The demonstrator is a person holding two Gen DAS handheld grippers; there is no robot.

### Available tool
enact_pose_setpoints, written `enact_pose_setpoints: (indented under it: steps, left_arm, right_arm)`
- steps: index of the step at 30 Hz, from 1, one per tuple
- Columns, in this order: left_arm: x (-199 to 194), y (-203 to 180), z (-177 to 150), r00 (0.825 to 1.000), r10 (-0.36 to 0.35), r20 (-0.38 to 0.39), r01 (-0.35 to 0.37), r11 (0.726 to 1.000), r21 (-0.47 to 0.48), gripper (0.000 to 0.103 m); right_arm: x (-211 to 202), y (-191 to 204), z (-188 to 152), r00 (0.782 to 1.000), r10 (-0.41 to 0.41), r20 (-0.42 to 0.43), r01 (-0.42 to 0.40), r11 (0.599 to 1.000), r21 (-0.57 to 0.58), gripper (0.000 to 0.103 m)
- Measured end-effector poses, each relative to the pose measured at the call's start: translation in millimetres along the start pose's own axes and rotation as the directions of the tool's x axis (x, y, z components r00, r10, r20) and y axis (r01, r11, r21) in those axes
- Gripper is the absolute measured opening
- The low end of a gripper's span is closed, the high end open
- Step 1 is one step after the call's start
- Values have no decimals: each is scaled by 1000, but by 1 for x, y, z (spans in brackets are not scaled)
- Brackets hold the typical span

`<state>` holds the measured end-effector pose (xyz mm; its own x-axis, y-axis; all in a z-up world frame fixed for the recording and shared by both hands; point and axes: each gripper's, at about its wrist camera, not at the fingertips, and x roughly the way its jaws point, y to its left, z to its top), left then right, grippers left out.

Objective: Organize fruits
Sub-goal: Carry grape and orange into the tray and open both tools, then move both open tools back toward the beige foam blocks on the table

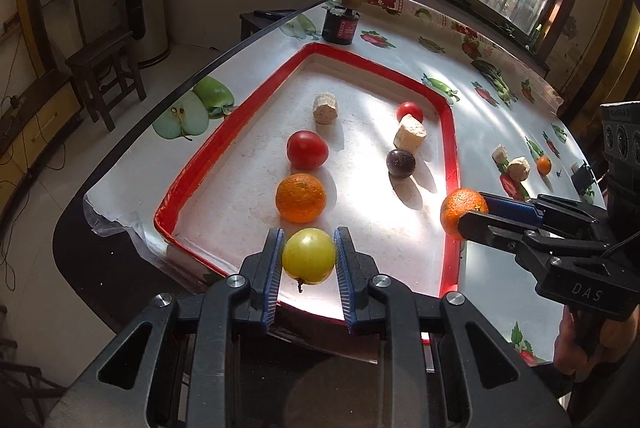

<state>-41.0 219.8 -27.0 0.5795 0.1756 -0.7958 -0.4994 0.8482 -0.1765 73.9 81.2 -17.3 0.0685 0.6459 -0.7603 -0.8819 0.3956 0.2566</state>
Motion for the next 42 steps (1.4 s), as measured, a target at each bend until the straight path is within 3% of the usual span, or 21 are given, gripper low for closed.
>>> enact_pose_setpoints:
  steps: [15, 24, 30, 42]
  left_arm:
    - [33, 7, 1, 997, 20, -75, -18, 1000, 17, 23]
    - [33, 5, 2, 996, 34, -85, -33, 999, 15, 24]
    - [23, 3, 3, 996, 64, -59, -64, 998, 14, 46]
    - [2, -15, 6, 998, 56, -16, -55, 998, 30, 46]
  right_arm:
    - [50, 13, 11, 996, -21, -92, 17, 999, -52, 34]
    - [54, 11, 10, 995, -17, -98, 13, 999, -44, 36]
    - [39, 8, 8, 997, -19, -76, 17, 999, -35, 44]
    - [-19, -13, -4, 999, -27, 18, 27, 999, 23, 48]
